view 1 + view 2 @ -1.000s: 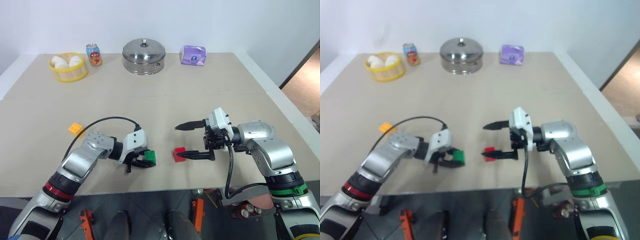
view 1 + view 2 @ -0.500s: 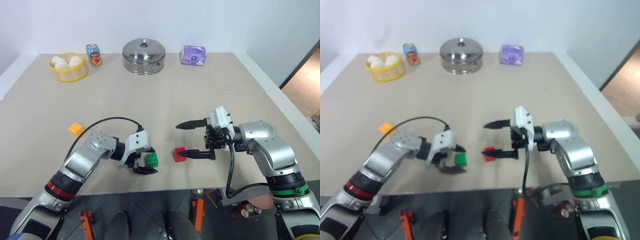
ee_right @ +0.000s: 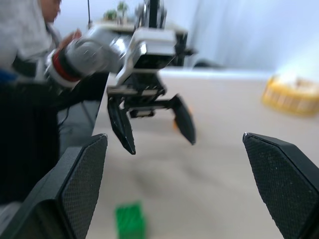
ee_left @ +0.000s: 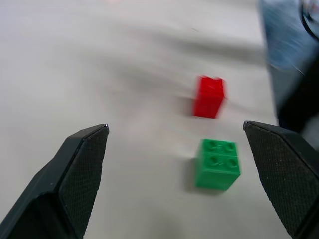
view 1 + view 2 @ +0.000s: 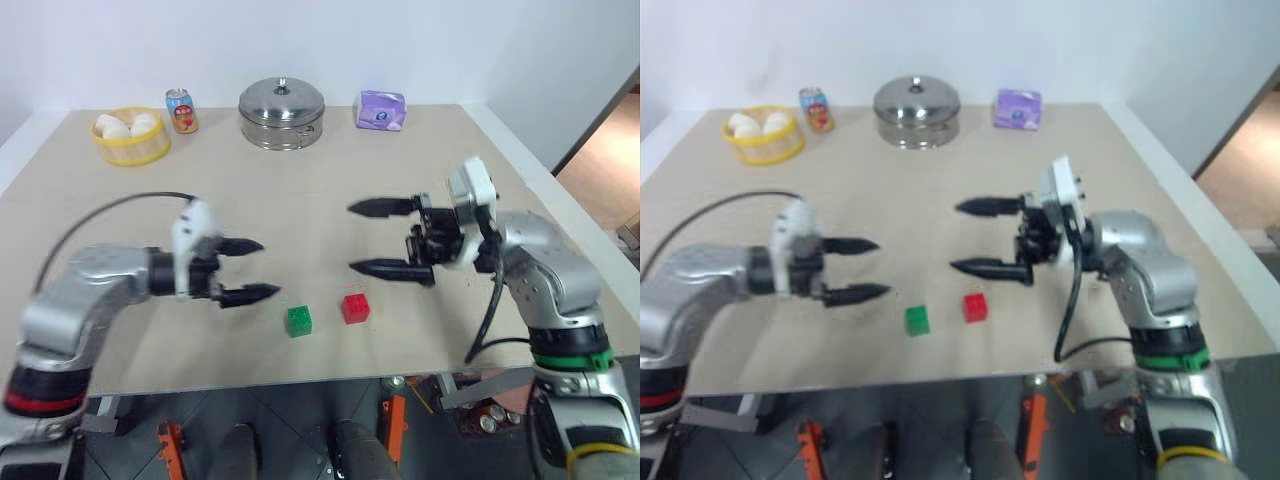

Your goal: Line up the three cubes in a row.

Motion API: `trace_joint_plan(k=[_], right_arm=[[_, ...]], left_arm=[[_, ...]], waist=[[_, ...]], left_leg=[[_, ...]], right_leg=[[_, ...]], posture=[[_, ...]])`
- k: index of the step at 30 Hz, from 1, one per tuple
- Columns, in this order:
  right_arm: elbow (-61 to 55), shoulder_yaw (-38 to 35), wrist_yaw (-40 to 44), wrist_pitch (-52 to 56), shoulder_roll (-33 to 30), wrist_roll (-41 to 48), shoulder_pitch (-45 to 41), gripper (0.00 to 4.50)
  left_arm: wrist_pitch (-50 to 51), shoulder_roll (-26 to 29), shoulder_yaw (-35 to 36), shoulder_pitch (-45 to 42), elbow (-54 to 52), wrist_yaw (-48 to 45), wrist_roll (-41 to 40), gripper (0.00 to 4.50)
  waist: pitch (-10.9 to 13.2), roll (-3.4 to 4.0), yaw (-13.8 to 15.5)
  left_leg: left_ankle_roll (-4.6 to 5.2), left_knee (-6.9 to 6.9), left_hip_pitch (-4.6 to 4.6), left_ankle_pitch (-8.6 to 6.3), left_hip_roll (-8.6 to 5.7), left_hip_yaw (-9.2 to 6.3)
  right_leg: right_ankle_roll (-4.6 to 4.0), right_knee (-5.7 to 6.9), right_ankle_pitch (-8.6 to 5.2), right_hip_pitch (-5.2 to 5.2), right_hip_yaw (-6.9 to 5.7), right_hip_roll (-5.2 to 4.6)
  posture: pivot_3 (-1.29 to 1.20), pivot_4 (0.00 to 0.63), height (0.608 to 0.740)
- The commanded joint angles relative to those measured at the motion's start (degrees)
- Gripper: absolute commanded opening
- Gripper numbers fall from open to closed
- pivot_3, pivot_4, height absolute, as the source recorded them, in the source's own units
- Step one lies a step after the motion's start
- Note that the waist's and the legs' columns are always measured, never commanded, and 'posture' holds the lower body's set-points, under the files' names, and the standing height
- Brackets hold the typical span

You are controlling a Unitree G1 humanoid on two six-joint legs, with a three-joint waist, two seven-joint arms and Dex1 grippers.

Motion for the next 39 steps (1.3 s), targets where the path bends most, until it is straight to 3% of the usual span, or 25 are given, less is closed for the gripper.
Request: trace_joint_plan(k=[1, 7, 15, 22, 28, 39], right_arm=[[3.8, 0.5, 0.1, -2.8, 1.9, -1.8, -2.3, 4.50], [9.3, 3.2, 2.3, -6.9, 5.1, -5.4, -5.2, 4.50], [11.5, 4.1, 4.2, -8.5, 6.3, -7.1, -6.5, 4.50], [11.6, 4.2, 4.5, -8.6, 6.7, -8.0, -6.3, 4.50], [10.6, 3.7, 3.7, -8.8, 6.9, -8.4, -5.4, 4.50], [8.7, 2.7, 2.1, -8.3, 5.9, -8.0, -4.1, 4.50]], left_arm=[[-2.1, 2.6, 6.1, 3.7, 0.0, 3.9, 1.7, 4.48], [-5.6, 2.1, 14.9, 12.8, 3.0, 9.9, 2.5, 4.48], [-10.7, -0.3, 16.5, 13.9, 7.2, 15.6, 3.1, 4.48], [-15.8, 2.8, 13.5, 8.4, 20.1, 13.6, 5.5, 4.48], [-19.6, 3.7, 6.8, 1.4, 31.1, 10.7, 9.5, 4.48], [-22.1, 2.4, 0.1, -2.4, 39.5, 12.8, 15.5, 4.48]], waist=[[0.0, 0.00, 0.1], [0.0, -0.02, 0.5], [0.0, -0.03, 0.6], [0.0, -0.03, 0.5], [0.0, -0.04, 0.6], [0.0, -0.04, 0.5]], left_leg=[[0.00, 0.00, -0.01, 0.00, 0.00, 0.01], [-0.01, 0.00, -0.09, 0.00, 0.00, 0.08], [-0.02, 0.00, -0.09, -0.01, 0.01, 0.09], [-0.02, -0.02, -0.06, -0.01, 0.03, 0.10], [-0.03, -0.03, -0.09, -0.02, 0.02, 0.13], [-0.03, -0.21, -0.09, -0.02, 0.05, 0.10]], right_leg=[[0.00, 0.00, 0.00, 0.00, 0.00, -0.01], [-0.04, -0.02, -0.02, -0.10, 0.01, -0.05], [-0.09, -0.02, -0.03, -0.09, -0.01, -0.07], [-0.14, -0.01, -0.01, -0.12, -0.02, -0.04], [-0.11, -0.01, -0.02, -0.12, -0.03, -0.06], [0.04, 0.04, 0.06, -0.22, -0.05, 0.00]], posture=[[0.00, 0.150, 0.739], [0.00, 0.150, 0.739], [0.00, 0.150, 0.739], [0.00, 0.150, 0.739], [0.00, 0.150, 0.739], [0.00, 0.150, 0.739]])
